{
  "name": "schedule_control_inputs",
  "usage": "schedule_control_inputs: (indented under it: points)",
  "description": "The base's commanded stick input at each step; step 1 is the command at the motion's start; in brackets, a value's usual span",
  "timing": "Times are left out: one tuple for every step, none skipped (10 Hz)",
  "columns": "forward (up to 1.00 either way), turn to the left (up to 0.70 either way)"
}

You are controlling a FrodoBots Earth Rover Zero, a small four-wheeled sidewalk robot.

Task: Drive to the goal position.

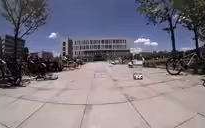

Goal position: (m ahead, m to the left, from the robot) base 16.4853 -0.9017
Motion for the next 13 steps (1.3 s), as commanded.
schedule_control_inputs:
  points:
    - [0.50, 0.00]
    - [0.50, 0.00]
    - [0.50, 0.00]
    - [0.50, 0.00]
    - [0.50, 0.00]
    - [0.50, 0.00]
    - [0.50, 0.00]
    - [0.50, 0.00]
    - [0.50, 0.00]
    - [0.50, 0.00]
    - [0.50, 0.00]
    - [0.50, 0.00]
    - [0.42, 0.00]
